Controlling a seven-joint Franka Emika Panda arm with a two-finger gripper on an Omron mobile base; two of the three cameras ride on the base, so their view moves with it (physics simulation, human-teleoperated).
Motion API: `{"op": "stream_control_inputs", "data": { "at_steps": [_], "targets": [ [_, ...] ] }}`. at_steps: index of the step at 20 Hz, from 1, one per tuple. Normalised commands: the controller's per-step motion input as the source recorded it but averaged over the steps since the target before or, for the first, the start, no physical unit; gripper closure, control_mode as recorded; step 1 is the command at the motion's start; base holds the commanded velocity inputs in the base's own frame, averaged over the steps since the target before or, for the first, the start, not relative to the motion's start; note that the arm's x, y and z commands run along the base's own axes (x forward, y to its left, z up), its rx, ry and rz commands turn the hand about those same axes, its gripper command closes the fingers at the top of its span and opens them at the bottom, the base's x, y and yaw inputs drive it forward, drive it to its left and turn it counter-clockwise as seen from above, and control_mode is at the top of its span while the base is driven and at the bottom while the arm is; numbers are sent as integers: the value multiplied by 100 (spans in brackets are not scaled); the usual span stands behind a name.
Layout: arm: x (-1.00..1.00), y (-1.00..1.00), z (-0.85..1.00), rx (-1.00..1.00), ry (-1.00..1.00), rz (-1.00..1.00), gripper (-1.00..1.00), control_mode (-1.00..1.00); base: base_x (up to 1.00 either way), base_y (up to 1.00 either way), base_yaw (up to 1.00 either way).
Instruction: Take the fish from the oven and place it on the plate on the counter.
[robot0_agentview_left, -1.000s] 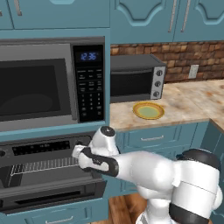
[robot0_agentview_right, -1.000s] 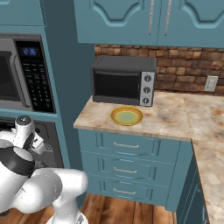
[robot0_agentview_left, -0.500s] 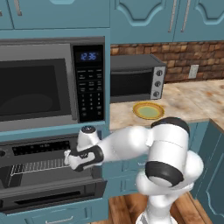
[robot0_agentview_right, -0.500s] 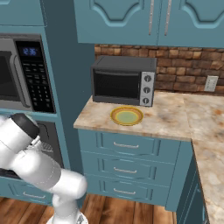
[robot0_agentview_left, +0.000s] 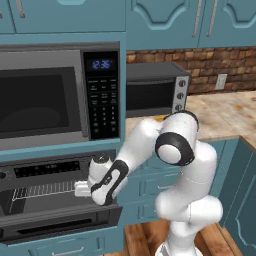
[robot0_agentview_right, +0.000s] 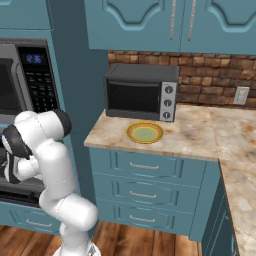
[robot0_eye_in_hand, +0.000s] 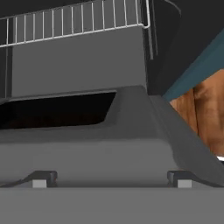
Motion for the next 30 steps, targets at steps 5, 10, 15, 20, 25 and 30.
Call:
{"op": "stream_control_inputs", "data": {
  "at_steps": [5,10,15,20,25,30],
  "targets": [
    [57,4,-45,-2,0,1,-100,-100,0,0,0],
    [49,27,-56,-1,16,0,-100,-100,0,0,0],
    [-51,60,-62,-2,56,1,-100,-100,0,0,0],
    [-98,58,-33,1,71,0,-100,-100,0,0,0],
    [-100,71,-29,1,83,5,-100,-100,0,0,0],
    [-81,60,42,-3,27,4,-100,-100,0,0,0]
  ]
}}
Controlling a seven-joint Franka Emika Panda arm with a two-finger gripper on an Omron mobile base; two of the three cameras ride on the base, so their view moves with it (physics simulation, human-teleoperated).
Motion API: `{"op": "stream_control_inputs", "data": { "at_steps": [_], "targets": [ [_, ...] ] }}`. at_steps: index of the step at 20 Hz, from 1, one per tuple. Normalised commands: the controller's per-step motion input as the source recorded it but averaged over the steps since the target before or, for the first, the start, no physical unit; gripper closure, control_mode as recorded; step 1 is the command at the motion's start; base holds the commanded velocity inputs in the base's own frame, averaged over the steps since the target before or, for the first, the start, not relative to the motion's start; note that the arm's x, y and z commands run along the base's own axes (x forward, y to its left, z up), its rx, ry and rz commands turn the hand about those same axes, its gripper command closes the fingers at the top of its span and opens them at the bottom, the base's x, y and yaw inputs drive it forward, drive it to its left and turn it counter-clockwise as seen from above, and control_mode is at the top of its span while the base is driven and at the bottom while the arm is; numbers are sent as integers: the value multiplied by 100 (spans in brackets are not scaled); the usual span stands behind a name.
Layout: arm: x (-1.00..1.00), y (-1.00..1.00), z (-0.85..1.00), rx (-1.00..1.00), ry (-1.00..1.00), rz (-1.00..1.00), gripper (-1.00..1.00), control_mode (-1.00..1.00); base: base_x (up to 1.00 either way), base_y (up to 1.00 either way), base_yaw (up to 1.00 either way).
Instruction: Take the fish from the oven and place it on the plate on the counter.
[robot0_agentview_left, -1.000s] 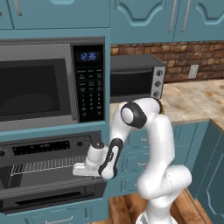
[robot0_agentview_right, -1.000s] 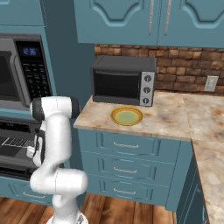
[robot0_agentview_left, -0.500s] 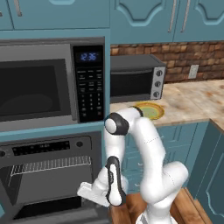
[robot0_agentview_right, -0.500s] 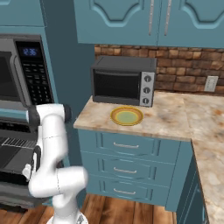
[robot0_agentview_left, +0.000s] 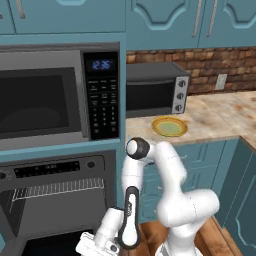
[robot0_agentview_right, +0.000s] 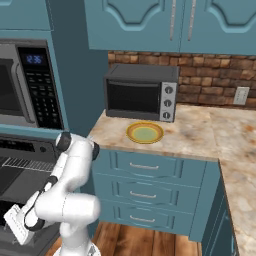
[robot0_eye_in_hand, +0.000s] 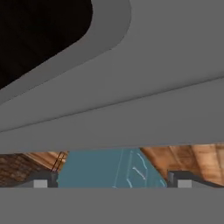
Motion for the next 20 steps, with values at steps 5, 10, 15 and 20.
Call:
{"op": "stream_control_inputs", "data": {
  "at_steps": [5,10,15,20],
  "targets": [
    [-26,55,100,-17,-20,1,-100,-100,0,0,0],
    [-41,63,100,-21,-19,0,-100,-100,0,0,0],
    [-93,30,77,-36,-56,11,-100,-100,0,0,0],
    [-6,1,15,-6,-13,2,-100,-100,0,0,0]
  ]
}}
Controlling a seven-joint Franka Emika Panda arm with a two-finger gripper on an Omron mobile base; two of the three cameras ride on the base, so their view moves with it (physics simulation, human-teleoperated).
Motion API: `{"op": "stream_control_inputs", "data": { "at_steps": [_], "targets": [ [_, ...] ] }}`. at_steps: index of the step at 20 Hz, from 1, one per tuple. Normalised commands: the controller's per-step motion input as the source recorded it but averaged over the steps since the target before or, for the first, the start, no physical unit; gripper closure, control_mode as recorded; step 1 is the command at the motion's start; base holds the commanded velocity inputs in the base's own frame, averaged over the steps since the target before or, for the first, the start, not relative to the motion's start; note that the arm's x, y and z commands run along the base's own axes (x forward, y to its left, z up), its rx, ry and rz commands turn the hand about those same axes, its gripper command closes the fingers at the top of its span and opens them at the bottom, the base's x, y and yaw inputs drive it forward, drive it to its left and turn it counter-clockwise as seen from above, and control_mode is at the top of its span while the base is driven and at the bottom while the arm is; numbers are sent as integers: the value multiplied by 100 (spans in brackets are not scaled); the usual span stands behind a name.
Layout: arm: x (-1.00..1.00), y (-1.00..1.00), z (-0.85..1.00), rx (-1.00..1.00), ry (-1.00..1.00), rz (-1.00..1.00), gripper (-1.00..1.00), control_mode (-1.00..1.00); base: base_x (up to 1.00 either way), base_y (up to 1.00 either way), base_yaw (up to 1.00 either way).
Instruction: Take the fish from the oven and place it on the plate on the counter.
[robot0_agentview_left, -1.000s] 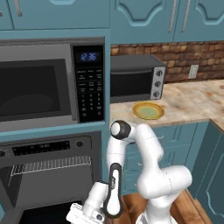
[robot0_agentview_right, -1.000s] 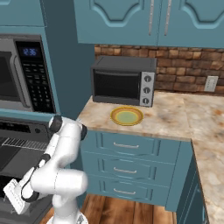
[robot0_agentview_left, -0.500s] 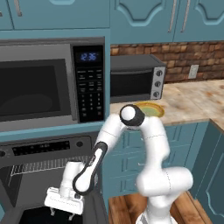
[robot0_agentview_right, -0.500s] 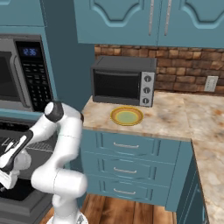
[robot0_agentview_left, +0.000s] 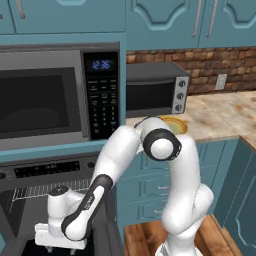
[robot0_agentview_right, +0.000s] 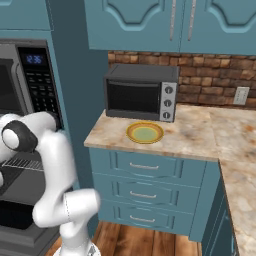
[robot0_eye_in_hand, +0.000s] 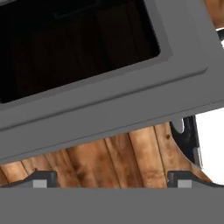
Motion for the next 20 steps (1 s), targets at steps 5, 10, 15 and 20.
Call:
{"op": "stream_control_inputs", "data": {
  "at_steps": [5,10,15,20],
  "targets": [
    [3,19,100,-41,-35,15,-100,-100,0,0,0],
    [26,21,84,-35,-1,11,-100,-100,0,0,0],
    [3,17,55,-47,-3,25,-100,-100,0,0,0],
    [-1,-8,0,-34,-8,40,-100,-100,0,0,0]
  ]
}}
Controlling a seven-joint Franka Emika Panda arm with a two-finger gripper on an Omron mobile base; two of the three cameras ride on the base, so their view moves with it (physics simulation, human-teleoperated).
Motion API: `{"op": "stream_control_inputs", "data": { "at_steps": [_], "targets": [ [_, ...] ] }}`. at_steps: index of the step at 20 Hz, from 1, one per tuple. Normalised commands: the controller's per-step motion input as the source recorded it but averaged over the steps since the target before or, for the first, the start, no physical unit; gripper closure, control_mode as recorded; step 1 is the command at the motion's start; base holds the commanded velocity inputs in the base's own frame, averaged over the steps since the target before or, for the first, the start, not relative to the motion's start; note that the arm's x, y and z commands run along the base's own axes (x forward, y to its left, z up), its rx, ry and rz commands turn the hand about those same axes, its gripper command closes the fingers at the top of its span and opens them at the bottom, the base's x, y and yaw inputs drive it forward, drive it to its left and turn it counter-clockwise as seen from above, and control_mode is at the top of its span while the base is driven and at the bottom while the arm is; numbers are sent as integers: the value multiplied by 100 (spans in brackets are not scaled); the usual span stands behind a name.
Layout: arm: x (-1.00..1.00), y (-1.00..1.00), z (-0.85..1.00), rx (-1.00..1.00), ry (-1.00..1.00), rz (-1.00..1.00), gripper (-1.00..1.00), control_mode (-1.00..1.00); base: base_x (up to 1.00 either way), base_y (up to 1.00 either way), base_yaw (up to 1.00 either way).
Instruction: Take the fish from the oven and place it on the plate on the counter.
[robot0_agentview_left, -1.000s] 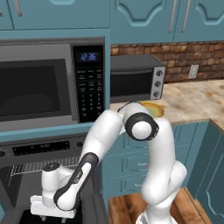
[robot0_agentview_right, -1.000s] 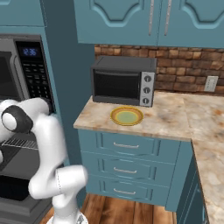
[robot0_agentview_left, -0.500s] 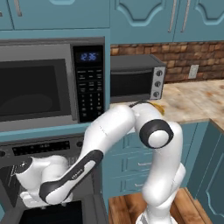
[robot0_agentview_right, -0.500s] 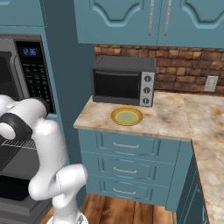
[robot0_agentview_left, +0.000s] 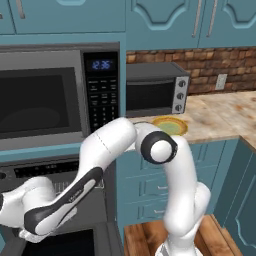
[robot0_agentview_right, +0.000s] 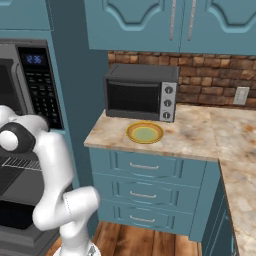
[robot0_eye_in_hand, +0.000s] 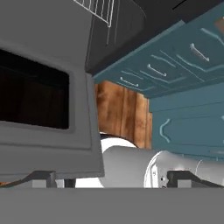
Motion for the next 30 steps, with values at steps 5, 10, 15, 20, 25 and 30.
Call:
{"op": "stream_control_inputs", "data": {
  "at_steps": [5,10,15,20,25,30],
  "targets": [
    [-2,-7,25,-3,-8,35,-100,-100,0,0,0],
    [0,-14,15,3,-3,43,-100,-100,0,0,0],
    [0,-4,0,0,0,11,-100,-100,0,0,0],
    [3,0,20,0,-1,0,-100,-100,0,0,0],
    [46,-28,24,-1,0,8,-100,-100,0,0,0],
    [23,-83,-2,0,1,24,-100,-100,0,0,0]
  ]
}}
